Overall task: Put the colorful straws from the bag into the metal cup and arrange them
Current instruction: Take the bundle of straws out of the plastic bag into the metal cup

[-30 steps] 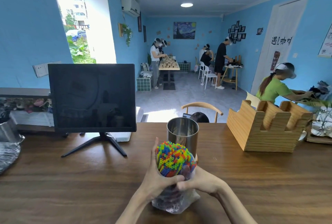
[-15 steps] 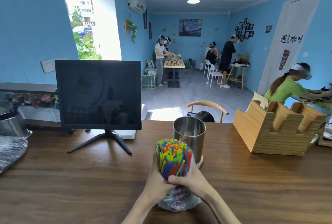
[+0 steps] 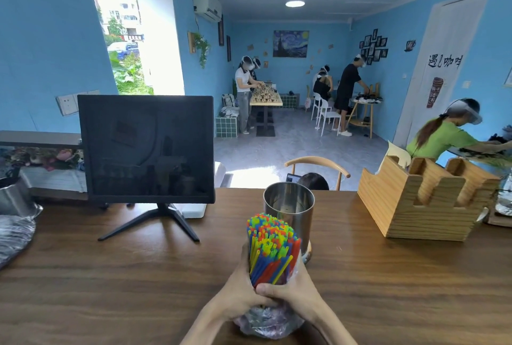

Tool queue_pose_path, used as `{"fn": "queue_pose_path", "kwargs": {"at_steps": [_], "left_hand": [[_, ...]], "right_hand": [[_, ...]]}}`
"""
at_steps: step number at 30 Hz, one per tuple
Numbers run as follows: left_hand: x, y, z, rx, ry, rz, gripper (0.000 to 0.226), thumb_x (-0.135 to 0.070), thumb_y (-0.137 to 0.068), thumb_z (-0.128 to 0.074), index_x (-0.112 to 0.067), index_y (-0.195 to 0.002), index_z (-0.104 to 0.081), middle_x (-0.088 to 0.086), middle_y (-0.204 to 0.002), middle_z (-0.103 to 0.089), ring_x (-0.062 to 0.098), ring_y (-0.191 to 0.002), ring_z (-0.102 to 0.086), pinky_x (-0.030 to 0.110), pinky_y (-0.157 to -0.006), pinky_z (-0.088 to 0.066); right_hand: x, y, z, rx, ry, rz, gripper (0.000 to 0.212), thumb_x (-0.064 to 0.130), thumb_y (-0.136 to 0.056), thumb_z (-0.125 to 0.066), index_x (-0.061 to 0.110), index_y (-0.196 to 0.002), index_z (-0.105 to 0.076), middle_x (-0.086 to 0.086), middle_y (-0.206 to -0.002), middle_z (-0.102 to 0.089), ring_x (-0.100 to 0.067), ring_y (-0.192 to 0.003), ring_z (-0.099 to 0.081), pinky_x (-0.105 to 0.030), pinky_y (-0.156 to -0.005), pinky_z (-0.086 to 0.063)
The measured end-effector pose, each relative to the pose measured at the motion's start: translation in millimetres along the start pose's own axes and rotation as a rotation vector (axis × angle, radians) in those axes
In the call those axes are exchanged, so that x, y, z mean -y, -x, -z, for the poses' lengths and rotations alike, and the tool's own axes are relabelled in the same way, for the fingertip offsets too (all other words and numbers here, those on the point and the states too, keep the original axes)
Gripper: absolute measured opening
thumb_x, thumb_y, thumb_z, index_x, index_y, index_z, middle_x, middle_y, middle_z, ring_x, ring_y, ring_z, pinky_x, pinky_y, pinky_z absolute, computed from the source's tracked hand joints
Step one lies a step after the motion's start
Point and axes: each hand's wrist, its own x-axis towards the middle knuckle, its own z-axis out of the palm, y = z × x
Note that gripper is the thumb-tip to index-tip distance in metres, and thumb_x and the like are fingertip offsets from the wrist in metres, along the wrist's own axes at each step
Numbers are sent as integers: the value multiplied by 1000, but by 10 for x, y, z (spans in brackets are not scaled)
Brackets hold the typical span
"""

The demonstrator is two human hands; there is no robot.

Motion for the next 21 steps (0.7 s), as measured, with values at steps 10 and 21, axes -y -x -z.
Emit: {"fn": "queue_pose_path", "kwargs": {"at_steps": [10,21], "left_hand": [[37,-1,-160,-117,125,64,67,4,-47,-84,-5,-112,-69,3,-93,-80,15,-89,-77,22,-72,-58],[321,-21,-376,-242,136,-15,85,-4,-49,-94,-10,-127,-59,9,-107,-78,28,-101,-75,42,-85,-61]], "right_hand": [[47,68,-69,-242,-32,147,97,40,-36,-105,39,-121,-57,6,-117,-74,-15,-109,-72,-30,-92,-57],[-68,198,-132,-277,-193,98,98,28,-45,-97,20,-133,-52,14,-116,-72,-7,-106,-72,-18,-80,-57]]}}
